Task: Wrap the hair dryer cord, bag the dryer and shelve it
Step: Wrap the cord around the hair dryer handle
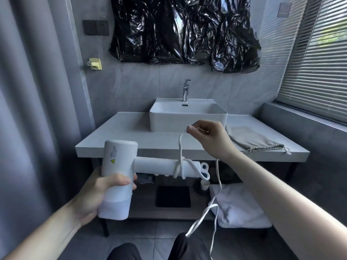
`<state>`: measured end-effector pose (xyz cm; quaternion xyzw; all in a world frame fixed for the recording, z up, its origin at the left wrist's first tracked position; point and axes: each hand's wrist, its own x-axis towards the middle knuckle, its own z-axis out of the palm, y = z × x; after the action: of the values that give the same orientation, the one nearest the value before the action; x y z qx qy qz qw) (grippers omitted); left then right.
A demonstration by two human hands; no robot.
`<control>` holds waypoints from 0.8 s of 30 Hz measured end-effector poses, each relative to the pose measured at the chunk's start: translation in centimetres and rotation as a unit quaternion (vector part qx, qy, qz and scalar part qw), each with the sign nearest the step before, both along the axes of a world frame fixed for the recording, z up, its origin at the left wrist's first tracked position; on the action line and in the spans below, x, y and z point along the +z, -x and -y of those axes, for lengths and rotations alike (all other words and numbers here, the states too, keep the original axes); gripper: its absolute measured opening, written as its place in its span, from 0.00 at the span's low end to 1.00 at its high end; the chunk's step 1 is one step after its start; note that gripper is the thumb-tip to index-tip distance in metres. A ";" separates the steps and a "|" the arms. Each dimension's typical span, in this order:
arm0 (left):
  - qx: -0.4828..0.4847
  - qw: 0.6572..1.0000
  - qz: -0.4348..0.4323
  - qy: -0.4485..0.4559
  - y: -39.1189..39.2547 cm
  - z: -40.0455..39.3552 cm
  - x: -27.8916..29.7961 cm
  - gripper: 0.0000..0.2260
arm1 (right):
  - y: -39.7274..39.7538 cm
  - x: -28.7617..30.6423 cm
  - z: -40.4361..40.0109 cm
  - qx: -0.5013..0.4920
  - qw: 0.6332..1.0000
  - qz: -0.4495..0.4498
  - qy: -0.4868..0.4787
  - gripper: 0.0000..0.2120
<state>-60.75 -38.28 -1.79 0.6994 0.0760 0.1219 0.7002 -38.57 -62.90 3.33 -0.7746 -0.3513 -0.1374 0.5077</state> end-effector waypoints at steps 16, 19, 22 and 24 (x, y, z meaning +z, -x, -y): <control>0.129 0.986 0.049 0.096 -1.3 0.8 1.6 0.25 | 6.4 -7.8 -0.7 0.116 0.975 -0.183 0.047 0.22; 0.161 0.981 0.051 0.100 -1.6 0.9 1.6 0.26 | 8.0 -7.1 -0.2 0.117 0.978 -0.144 0.091 0.21; 0.197 0.974 0.054 0.098 -2.1 0.9 1.4 0.23 | 9.4 -6.4 0.4 0.114 0.976 -0.124 0.140 0.21; 0.223 0.970 0.059 0.081 -2.4 0.9 1.3 0.17 | 10.4 -6.0 0.9 0.117 0.972 -0.107 0.176 0.22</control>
<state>-58.37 -39.22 -0.48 0.5970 0.1987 0.3096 0.7129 -48.93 -63.75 -2.63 -0.8154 -0.4015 0.0706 0.4109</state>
